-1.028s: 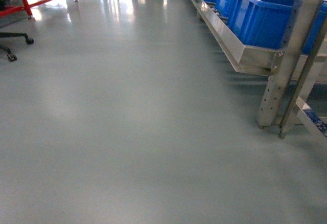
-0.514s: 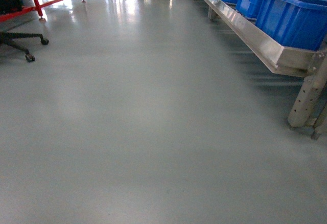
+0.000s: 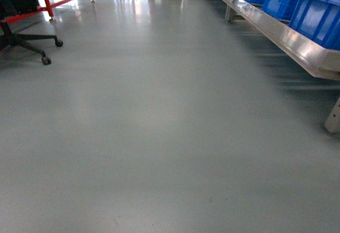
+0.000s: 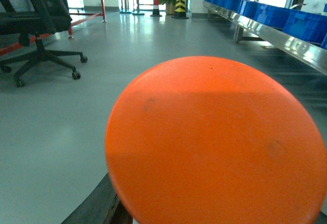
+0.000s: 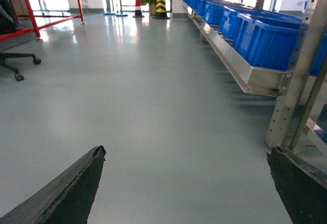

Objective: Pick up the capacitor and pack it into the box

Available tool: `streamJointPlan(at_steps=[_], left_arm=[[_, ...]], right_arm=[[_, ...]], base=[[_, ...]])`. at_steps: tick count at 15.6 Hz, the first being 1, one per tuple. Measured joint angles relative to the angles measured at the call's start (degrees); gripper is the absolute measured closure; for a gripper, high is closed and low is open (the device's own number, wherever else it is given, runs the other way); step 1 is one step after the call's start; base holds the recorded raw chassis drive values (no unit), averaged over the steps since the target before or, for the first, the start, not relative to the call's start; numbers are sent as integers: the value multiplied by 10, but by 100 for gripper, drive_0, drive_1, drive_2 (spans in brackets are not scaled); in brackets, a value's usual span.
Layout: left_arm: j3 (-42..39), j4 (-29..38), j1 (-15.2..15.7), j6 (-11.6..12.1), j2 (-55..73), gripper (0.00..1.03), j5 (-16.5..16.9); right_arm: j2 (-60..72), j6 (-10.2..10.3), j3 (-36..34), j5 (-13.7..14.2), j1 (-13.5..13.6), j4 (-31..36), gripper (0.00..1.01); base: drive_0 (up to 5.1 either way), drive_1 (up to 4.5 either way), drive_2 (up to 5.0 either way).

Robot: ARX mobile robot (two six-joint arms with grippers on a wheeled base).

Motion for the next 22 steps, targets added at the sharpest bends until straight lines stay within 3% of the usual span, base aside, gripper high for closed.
streamJointPlan(at_steps=[22], left_arm=[[0,0,0,0,0,59,0]], right_arm=[[0,0,0,0,0,-2,3]], base=[[-495,241,241]])
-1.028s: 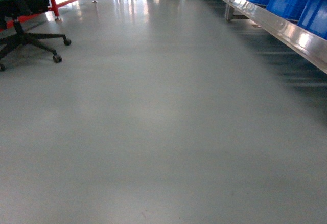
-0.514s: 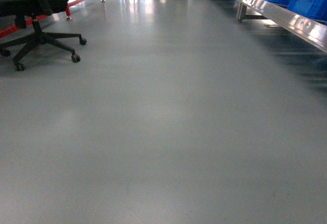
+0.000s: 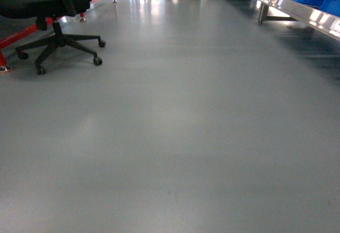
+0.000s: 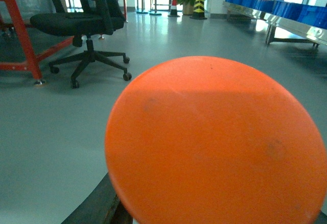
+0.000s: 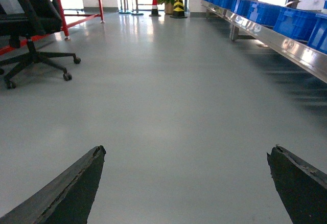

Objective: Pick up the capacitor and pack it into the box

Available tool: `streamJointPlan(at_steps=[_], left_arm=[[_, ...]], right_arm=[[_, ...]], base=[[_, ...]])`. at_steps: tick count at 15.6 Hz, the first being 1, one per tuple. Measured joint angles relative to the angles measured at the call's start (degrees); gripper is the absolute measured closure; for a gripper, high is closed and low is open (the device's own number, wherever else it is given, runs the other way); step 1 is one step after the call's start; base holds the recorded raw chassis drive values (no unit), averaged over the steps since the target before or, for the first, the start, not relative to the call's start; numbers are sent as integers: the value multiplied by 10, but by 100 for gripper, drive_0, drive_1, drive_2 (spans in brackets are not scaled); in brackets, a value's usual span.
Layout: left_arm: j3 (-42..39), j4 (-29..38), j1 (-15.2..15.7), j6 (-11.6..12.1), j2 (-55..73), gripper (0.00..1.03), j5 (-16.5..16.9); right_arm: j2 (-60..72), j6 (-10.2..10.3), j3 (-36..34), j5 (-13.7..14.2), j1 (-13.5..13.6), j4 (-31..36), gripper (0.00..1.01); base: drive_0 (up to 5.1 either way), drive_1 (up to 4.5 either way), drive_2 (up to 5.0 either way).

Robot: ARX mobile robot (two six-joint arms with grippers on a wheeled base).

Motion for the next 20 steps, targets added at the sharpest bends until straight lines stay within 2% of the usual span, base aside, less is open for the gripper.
streamJointPlan(at_steps=[20], left_arm=[[0,0,0,0,0,59,0]], right_arm=[[0,0,0,0,0,-1,3]], base=[[-488,249,249]])
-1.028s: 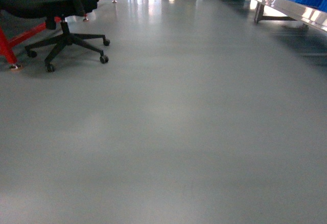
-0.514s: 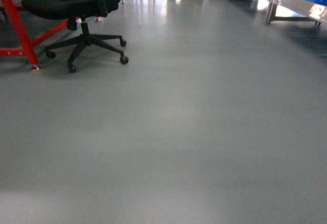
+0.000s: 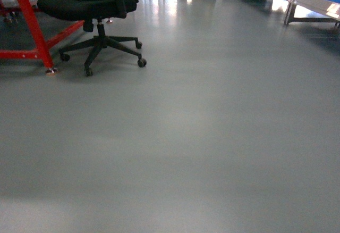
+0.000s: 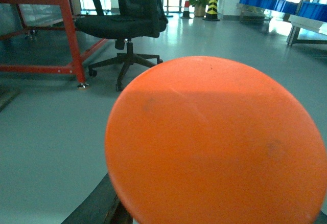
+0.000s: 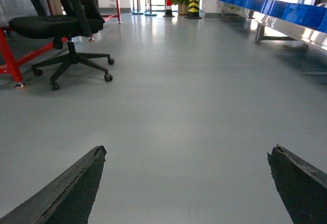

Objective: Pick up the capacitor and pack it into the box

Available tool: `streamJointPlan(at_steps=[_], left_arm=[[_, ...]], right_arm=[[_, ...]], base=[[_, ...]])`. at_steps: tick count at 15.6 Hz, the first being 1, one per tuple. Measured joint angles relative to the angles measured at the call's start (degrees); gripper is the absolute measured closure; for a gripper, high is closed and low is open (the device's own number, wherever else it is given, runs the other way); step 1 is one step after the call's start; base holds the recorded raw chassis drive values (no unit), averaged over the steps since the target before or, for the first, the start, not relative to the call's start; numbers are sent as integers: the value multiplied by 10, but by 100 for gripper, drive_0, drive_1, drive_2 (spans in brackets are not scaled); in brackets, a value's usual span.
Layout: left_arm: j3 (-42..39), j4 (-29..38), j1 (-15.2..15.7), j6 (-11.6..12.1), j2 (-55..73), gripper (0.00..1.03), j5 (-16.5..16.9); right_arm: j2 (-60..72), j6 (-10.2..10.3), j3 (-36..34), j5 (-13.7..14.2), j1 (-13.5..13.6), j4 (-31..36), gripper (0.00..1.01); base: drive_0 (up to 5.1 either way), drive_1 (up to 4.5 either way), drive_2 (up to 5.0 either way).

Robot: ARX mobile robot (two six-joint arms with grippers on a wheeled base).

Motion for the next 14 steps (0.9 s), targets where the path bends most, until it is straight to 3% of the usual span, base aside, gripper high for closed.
streamJointPlan(at_steps=[14], left_arm=[[0,-1,1,0,0,59,0]], right_arm=[[0,0,0,0,0,-1,3]], base=[[-501,235,235]])
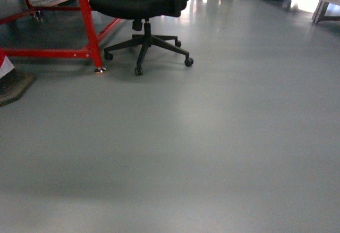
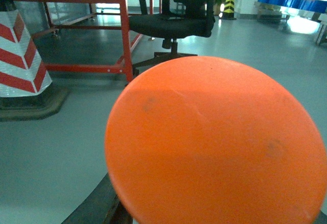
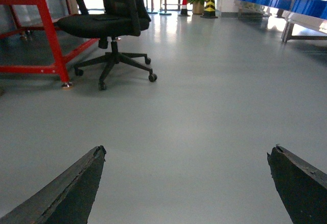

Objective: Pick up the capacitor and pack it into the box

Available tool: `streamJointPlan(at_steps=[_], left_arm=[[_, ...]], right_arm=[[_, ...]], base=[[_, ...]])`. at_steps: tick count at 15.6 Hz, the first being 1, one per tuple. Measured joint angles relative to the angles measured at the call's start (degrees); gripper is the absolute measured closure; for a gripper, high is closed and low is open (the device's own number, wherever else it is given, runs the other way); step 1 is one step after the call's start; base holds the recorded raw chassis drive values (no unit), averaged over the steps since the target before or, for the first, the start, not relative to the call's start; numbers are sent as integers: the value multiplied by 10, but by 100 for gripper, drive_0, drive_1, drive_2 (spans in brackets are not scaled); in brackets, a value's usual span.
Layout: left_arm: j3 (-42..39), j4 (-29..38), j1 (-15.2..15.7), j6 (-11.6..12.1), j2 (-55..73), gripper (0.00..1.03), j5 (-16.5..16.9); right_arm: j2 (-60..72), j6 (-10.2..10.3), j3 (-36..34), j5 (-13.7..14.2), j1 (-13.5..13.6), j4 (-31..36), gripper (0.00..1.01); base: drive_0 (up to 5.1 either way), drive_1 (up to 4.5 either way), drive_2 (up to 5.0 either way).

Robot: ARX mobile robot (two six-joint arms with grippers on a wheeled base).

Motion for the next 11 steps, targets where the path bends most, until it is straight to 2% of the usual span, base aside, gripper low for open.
streamJointPlan(at_steps=[11], left_arm=[[0,1,0,0,0,59,0]], right_arm=[[0,0,0,0,0,1,3]], base=[[-504,232,232]])
